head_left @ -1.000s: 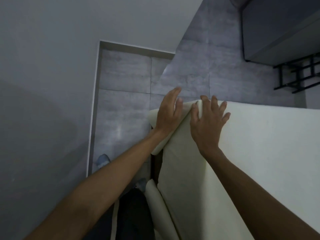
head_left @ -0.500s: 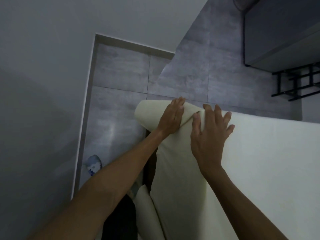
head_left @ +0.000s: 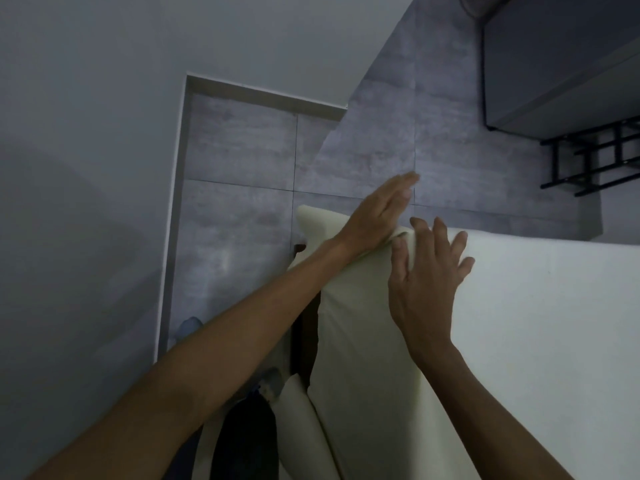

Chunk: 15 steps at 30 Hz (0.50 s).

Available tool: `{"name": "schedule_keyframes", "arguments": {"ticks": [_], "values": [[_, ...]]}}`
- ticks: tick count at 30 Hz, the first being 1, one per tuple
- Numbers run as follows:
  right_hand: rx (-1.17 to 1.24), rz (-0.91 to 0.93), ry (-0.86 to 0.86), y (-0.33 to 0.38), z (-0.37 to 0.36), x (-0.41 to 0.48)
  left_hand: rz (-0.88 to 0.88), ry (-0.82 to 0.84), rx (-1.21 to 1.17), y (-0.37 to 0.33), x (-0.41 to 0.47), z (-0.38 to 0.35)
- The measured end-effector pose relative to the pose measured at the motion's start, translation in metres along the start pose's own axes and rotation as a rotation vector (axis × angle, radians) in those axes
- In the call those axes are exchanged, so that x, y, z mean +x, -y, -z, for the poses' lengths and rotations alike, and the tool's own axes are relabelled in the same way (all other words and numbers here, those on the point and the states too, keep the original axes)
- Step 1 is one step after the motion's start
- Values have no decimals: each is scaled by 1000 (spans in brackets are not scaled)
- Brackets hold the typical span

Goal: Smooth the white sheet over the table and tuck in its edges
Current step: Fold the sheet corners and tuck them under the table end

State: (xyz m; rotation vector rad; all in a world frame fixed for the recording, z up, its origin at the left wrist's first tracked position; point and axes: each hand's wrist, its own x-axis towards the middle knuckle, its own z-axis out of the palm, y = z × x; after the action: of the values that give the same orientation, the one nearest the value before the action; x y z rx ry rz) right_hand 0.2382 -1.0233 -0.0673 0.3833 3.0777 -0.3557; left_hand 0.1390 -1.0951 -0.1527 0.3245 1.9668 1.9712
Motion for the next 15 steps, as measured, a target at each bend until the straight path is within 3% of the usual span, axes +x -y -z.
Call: {"name": "schedule_keyframes", "arguments": {"ticks": [3,8,15], "values": [[-19,-1,-6,-1,-2,1,39,107,53,27,-9,-9],[-33,-1,-4,-2,-2,1,214,75,136,79,-24,-8],[-51,-1,-13,-1,-2,1,305,130,427,106,-22,13]]}}
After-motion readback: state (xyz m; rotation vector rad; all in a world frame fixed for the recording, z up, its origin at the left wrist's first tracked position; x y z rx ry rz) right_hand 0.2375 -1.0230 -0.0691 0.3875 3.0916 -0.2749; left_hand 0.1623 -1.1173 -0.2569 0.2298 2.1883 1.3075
